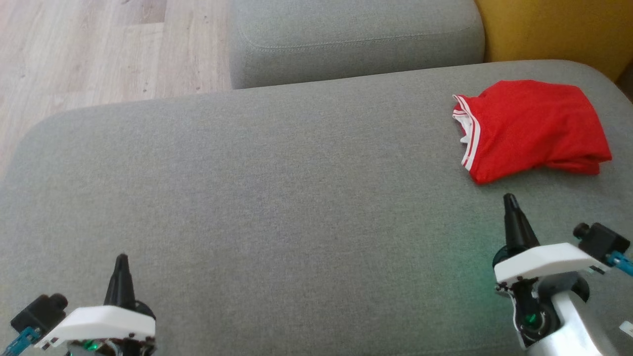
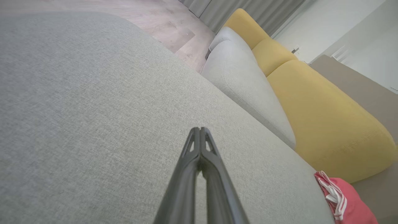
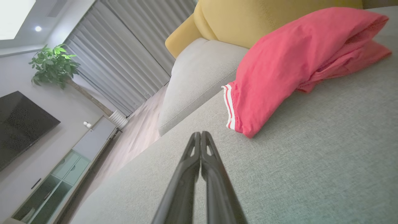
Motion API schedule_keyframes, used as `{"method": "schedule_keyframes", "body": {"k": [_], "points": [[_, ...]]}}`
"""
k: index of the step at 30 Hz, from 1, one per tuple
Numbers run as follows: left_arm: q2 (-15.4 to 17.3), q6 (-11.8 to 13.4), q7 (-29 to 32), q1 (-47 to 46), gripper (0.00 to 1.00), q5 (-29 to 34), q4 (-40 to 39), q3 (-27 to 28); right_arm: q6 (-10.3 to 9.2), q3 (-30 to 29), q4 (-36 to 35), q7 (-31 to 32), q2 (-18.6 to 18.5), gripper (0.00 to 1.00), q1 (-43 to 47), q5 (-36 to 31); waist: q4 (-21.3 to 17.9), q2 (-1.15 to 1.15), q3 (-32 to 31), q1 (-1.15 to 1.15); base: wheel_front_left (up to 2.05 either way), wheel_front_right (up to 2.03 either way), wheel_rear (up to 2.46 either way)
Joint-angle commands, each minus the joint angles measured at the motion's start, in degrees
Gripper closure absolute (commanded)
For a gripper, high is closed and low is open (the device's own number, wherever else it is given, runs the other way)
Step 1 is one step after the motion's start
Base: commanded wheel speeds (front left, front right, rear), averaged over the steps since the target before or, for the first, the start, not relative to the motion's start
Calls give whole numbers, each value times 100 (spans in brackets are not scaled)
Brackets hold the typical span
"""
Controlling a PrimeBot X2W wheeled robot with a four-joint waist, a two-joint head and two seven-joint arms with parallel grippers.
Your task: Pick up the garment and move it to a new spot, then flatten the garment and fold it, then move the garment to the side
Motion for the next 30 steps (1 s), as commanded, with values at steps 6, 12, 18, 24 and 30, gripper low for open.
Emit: {"method": "schedule_keyframes", "body": {"k": [6,12,18,24,30], "points": [[63,-47,136,-376,100,-519,-264,38,-2,-134,-342,130,38,100,-84,473,16,0,16,0,0,0,0],[64,-57,221,-396,100,-839,-295,40,-2,-219,-421,212,68,100,-47,757,27,0,28,0,0,0,0],[64,-70,340,-425,100,-1289,-338,42,-2,-339,-531,329,110,100,6,1157,43,0,45,0,0,0,0],[64,-82,441,-449,100,-1671,-375,44,-2,-440,-625,427,146,100,51,1496,57,0,59,0,0,0,0],[65,-93,542,-473,100,-2055,-412,46,-3,-542,-719,526,182,100,96,1837,71,0,73,0,0,0,0]]}}
